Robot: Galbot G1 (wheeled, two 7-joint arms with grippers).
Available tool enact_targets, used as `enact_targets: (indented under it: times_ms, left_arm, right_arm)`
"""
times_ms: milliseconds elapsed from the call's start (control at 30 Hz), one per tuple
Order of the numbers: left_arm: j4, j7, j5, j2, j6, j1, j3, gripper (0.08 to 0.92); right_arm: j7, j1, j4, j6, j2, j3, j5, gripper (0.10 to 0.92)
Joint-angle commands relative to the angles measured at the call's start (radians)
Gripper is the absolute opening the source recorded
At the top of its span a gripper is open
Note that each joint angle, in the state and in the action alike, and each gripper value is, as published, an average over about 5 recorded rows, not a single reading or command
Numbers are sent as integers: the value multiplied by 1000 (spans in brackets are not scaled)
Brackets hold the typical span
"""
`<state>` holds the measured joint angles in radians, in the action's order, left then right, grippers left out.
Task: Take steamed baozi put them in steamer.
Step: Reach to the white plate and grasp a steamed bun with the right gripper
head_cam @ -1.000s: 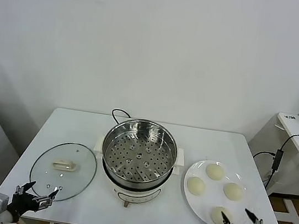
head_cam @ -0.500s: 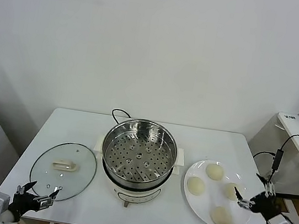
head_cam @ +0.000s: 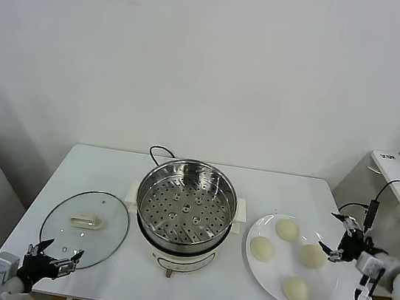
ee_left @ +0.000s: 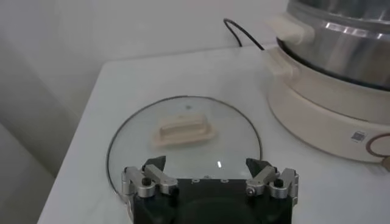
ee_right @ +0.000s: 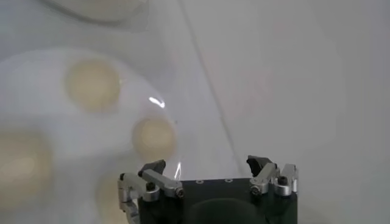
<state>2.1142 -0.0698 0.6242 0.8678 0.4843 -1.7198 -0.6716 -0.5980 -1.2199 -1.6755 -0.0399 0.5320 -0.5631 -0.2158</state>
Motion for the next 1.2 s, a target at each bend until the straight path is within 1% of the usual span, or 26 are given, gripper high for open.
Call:
enact_targets:
  times_ms: [33,233,500,867,1200]
  left_arm:
    - [-2,-1,-2,-4,26,23,11,823]
    - [-2,-6,-20,-4,46,38,17,823]
    - [-6,-12,-25,-6,56,55,21,823]
    - [-4,-12,-25,-2,59,52,22,823]
    - [5,-12,-25,-5,59,53,21,823]
  right_arm:
    - [-276,492,230,34,-146,454,61,823]
    - [-376,869,397,85,-130,846,145,823]
    - [-430,1137,537,135,-48,1151,207,823]
    - [-446,1238,682,151,118,1312,220,823]
    - [-447,1235,746,156,213,1347,205,823]
